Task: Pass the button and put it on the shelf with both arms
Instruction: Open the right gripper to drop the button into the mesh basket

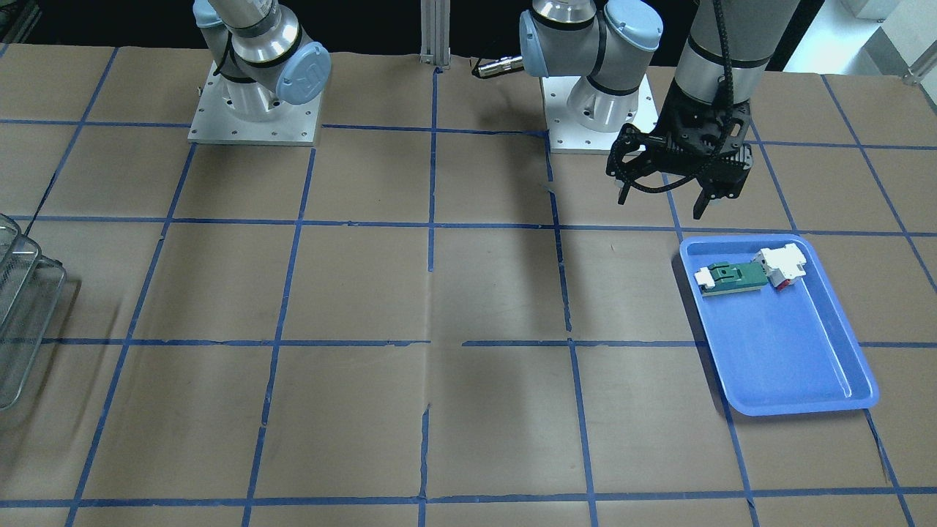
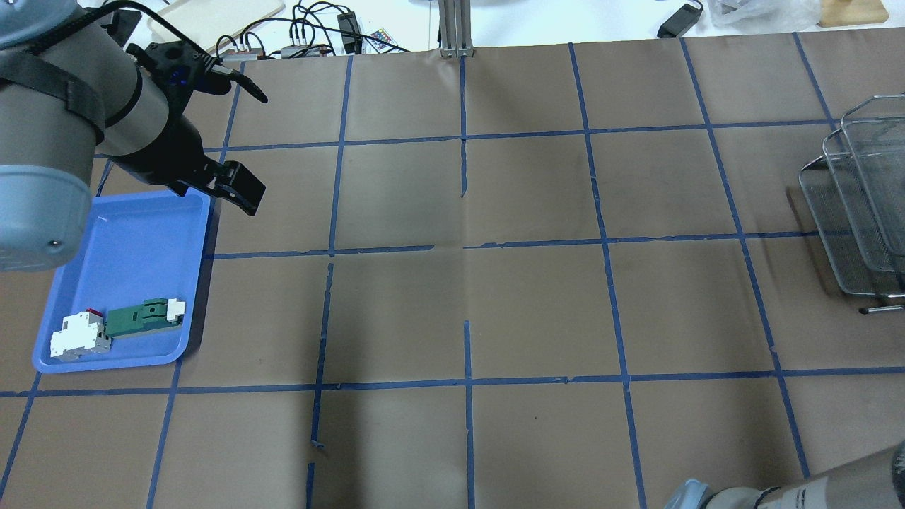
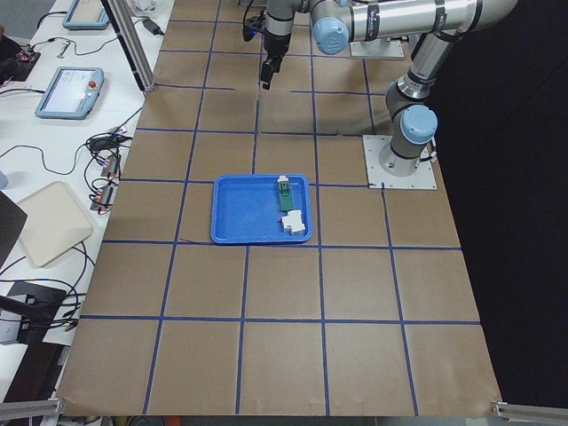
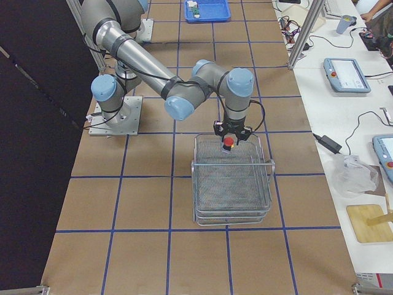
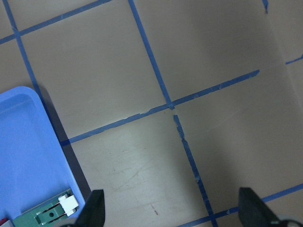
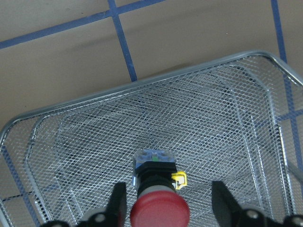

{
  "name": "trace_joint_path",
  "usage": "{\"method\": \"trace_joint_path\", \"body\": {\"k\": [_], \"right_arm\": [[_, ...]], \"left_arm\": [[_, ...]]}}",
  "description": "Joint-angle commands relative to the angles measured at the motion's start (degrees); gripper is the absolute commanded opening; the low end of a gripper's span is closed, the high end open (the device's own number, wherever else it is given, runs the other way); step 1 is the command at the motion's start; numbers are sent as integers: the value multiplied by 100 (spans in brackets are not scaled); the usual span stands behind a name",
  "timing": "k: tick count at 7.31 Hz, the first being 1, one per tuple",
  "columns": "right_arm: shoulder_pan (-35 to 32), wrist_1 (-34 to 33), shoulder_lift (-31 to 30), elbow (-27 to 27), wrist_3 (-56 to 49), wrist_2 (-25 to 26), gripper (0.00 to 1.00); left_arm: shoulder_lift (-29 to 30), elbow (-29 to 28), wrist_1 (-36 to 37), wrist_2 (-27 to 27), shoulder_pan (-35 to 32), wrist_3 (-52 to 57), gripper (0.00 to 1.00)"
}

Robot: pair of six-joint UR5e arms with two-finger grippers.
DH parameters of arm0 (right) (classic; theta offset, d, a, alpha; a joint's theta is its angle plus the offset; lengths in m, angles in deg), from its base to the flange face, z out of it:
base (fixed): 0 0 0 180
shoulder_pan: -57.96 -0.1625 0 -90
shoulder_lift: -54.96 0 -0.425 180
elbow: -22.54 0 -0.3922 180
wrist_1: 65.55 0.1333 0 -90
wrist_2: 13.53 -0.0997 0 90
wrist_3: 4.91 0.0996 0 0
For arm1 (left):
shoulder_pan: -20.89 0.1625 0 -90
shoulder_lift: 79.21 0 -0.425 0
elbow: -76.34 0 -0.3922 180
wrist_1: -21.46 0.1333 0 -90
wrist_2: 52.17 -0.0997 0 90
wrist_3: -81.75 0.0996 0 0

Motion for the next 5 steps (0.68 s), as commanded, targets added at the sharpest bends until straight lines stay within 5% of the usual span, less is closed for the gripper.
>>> {"method": "trace_joint_path", "body": {"k": [1, 2, 5], "right_arm": [[-69, 294, -341, -13, 457, -28, 91], [-296, 897, -796, -22, 1192, -167, 96], [-2347, 1570, -1563, -39, 4333, -335, 100]], "left_arm": [[166, -164, -11, 17, -32, -1086, 100], [263, -296, -46, 112, -59, -1893, 100], [544, -928, -608, 490, -199, -2515, 100]]}}
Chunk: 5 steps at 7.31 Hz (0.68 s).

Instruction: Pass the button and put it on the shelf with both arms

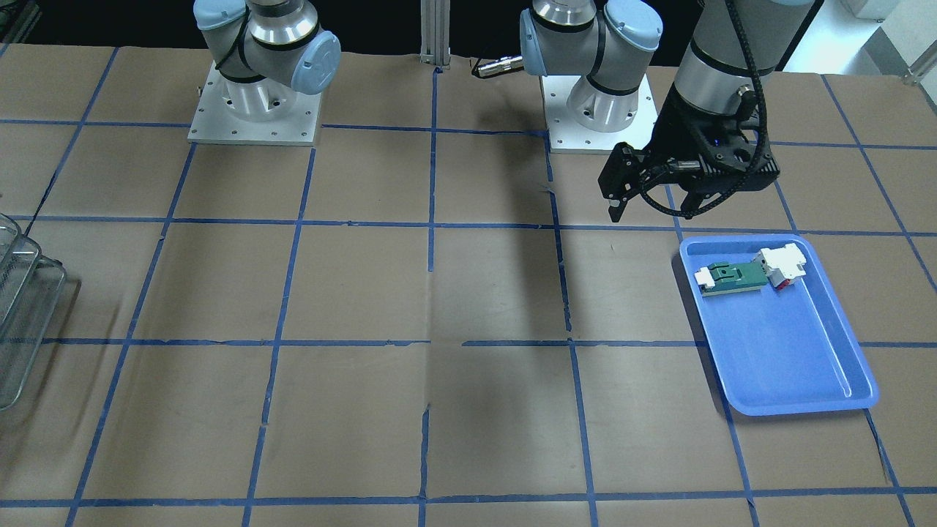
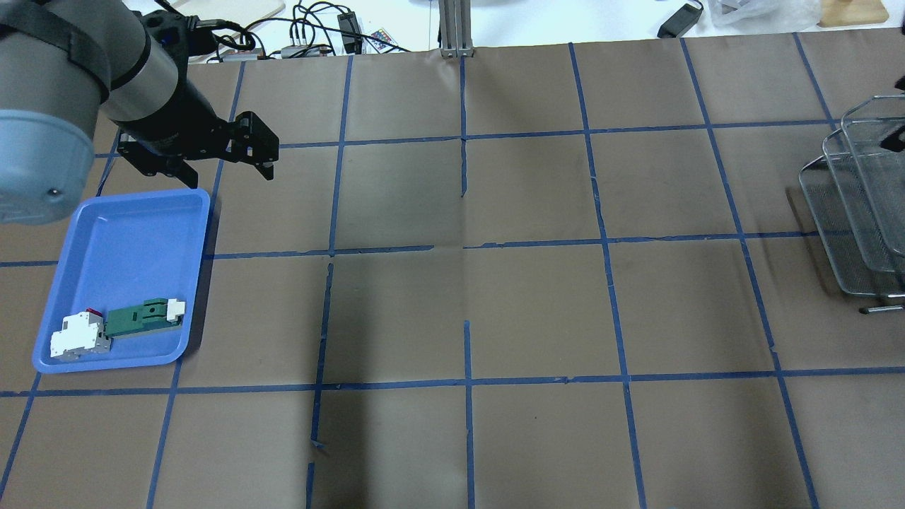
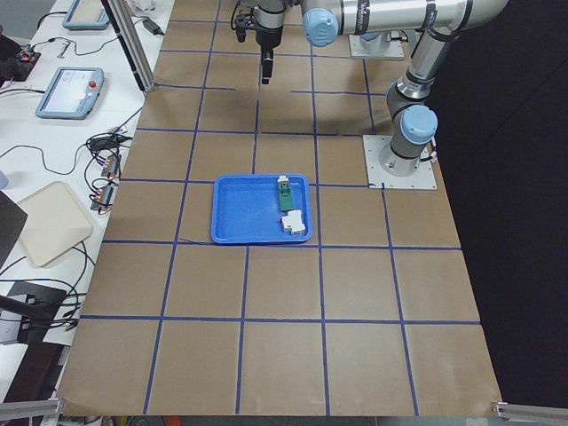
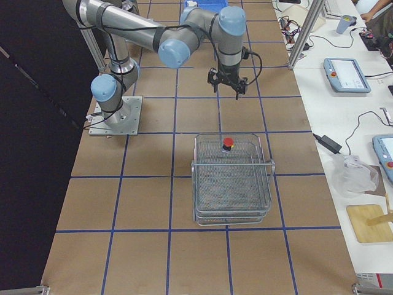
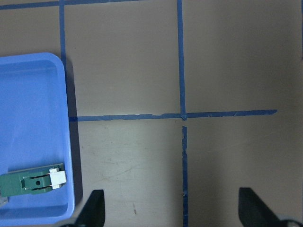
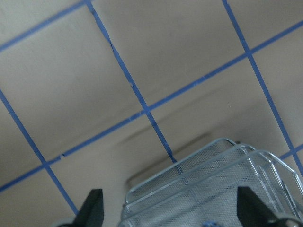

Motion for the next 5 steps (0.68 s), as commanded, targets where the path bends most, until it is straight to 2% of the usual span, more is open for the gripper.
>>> {"method": "trace_joint_path", "body": {"k": [1, 2, 3, 4, 5], "right_arm": [[-1607, 244, -304, 21, 2669, 7, 100], [-2354, 166, -287, 56, 3751, 69, 100], [-2736, 182, -295, 65, 5032, 17, 100], [-2827, 217, -278, 21, 6420, 43, 100], [-2767, 244, -260, -14, 7234, 52, 100]], "left_arm": [[184, -371, -330, 188, -95, -287, 100], [245, -476, -340, 188, -139, -340, 100], [255, -486, -393, 171, -148, -340, 100], [246, -469, -410, 153, -148, -253, 100], [246, -495, -411, 170, -139, -252, 100]]}}
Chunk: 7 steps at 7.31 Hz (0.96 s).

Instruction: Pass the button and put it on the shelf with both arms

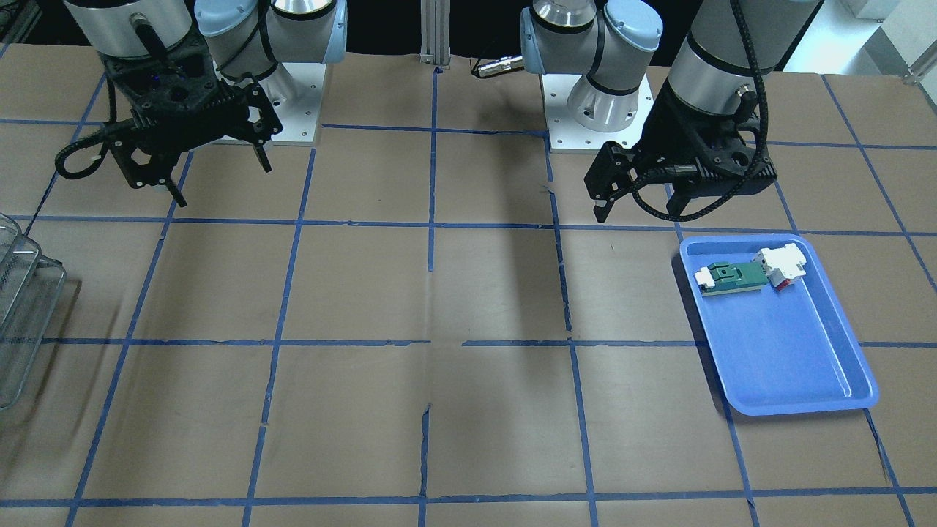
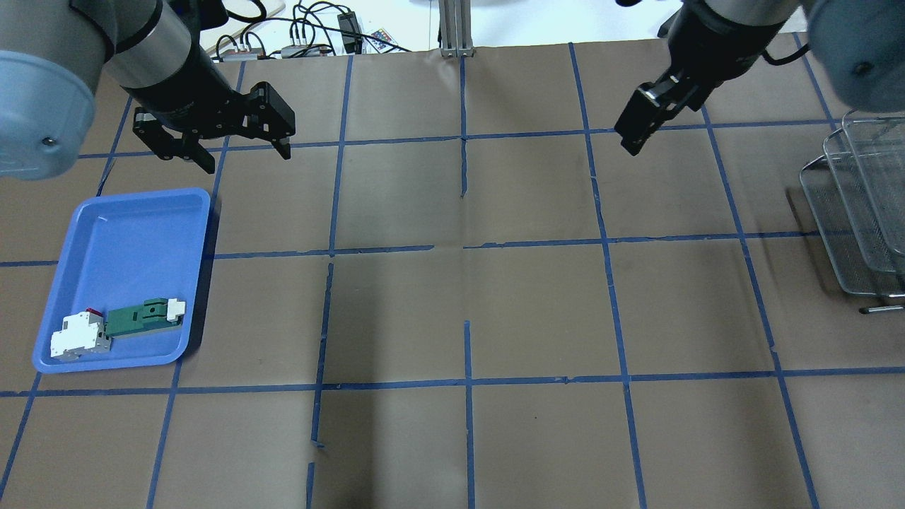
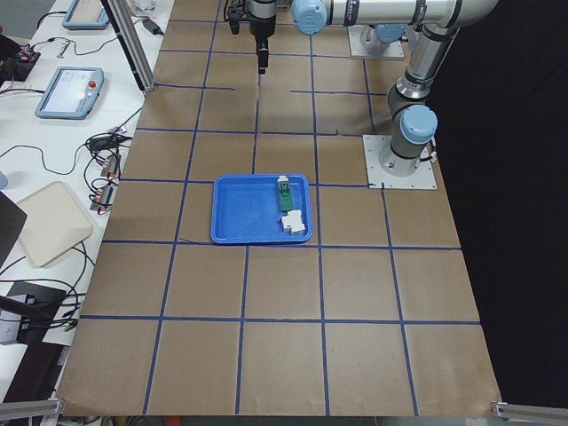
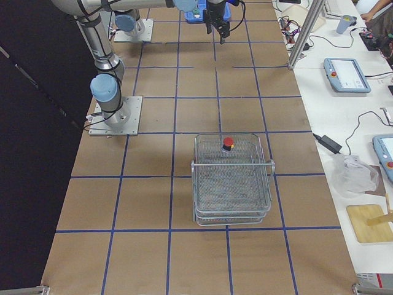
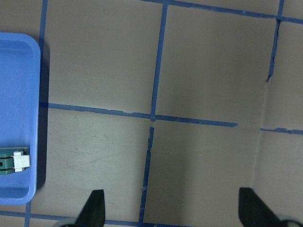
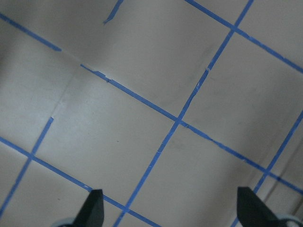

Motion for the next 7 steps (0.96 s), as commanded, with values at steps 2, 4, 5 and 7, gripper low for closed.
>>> {"method": "trace_joint_path", "body": {"k": [2, 4, 5, 7], "right_arm": [[103, 31, 104, -47, 2257, 308, 100], [122, 22, 105, -38, 2430, 451, 100], [122, 5, 105, -30, 2439, 451, 100], [139, -39, 105, -30, 2448, 242, 100]], "left_arm": [[-24, -49, -49, -20, 11, 8, 100], [-15, -198, -215, -47, 37, 16, 100], [-15, -190, -234, -47, 37, 16, 100], [-33, -155, -243, -47, 46, 16, 100]]}}
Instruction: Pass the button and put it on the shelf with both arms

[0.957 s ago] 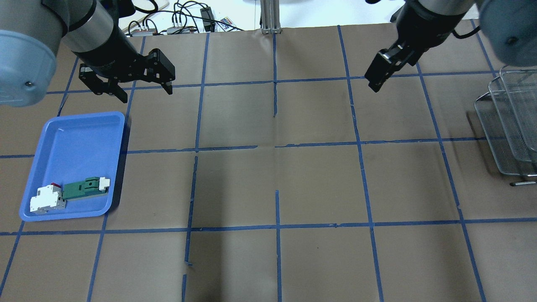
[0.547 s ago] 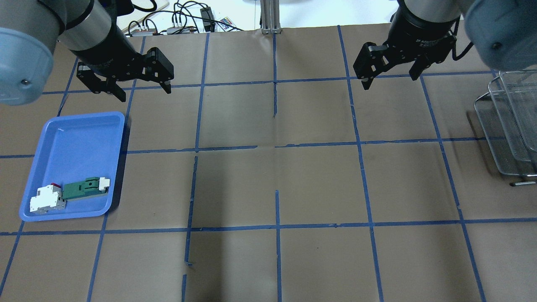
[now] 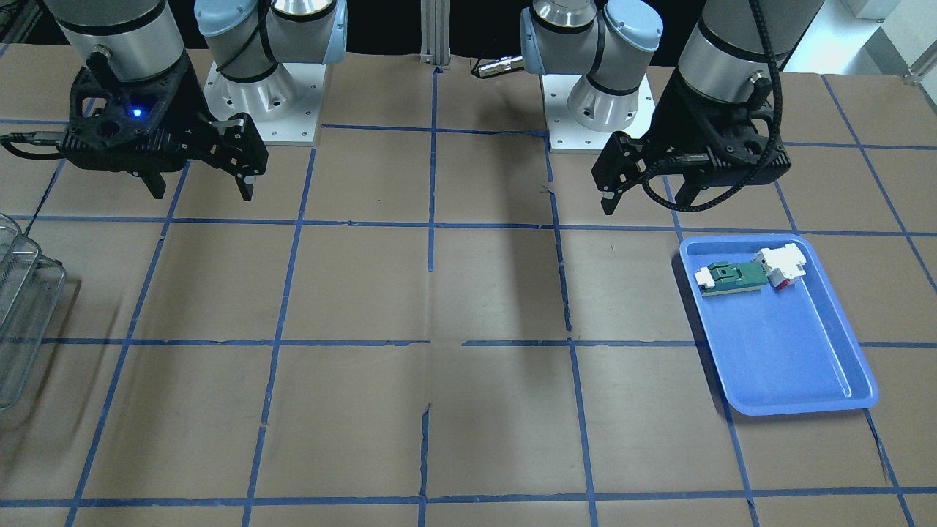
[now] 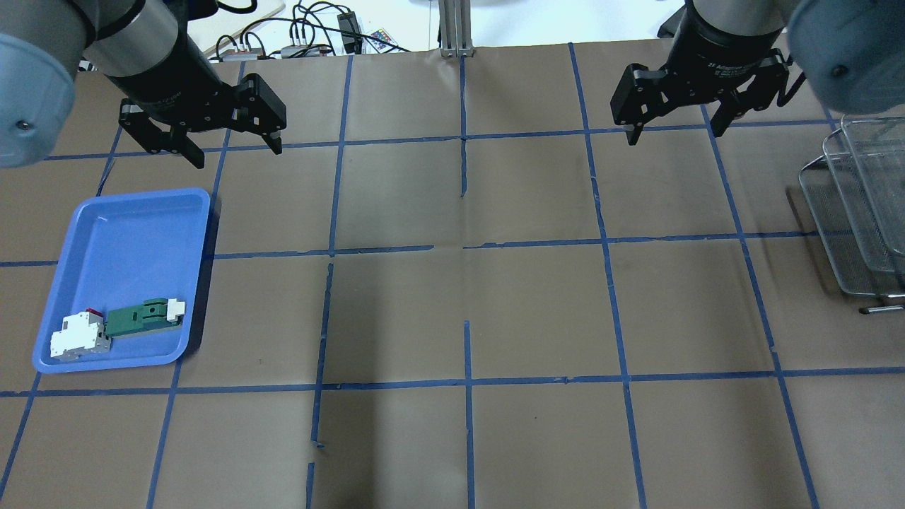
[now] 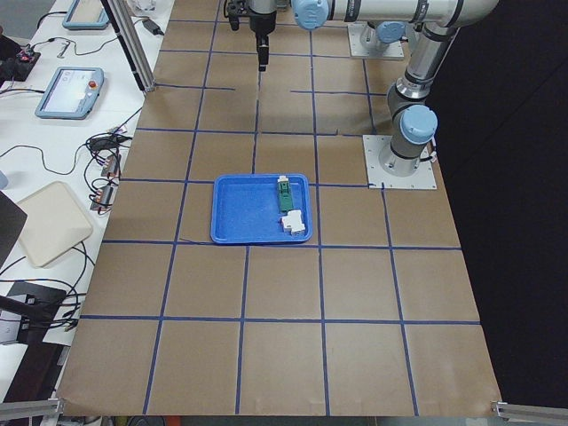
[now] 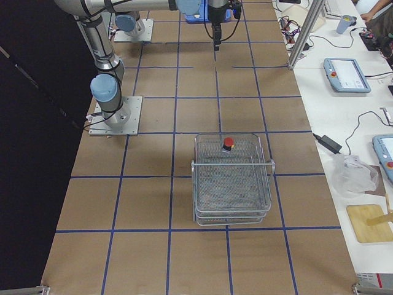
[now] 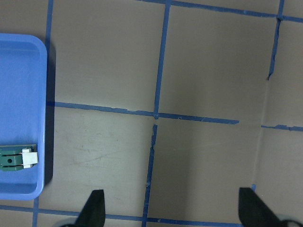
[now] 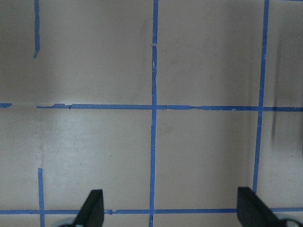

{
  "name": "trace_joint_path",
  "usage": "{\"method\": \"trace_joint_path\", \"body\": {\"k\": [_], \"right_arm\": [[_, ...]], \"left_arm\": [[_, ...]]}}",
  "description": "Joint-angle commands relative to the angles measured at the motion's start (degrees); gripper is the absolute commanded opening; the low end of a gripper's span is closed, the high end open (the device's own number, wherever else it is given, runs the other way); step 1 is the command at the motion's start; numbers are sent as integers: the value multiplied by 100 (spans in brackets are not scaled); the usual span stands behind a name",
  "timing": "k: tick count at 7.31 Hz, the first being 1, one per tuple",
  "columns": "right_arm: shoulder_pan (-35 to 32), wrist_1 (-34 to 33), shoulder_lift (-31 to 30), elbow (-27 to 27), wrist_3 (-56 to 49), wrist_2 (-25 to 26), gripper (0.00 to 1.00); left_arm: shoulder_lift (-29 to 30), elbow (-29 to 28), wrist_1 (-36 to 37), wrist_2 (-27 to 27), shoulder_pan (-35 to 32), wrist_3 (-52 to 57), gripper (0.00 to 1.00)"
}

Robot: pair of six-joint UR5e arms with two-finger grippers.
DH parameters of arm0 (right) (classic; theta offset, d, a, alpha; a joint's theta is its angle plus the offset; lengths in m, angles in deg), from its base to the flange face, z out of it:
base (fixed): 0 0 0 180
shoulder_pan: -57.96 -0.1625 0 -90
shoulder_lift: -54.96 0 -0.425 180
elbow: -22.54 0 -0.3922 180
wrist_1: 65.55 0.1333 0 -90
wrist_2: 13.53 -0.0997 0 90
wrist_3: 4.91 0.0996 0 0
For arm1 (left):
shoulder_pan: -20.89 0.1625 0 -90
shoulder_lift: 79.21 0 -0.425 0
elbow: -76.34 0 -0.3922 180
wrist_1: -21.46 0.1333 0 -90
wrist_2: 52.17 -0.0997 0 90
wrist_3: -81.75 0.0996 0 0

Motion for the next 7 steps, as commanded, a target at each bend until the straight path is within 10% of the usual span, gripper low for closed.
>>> {"method": "trace_joint_path", "body": {"k": [1, 7], "right_arm": [[28, -34, 1, 2, 15, -171, 100], [28, -26, 1, -24, 15, -172, 100]], "left_arm": [[-10, 28, -14, -1, 7, 9, 100], [-54, 108, -6, -106, 25, 185, 100]]}}
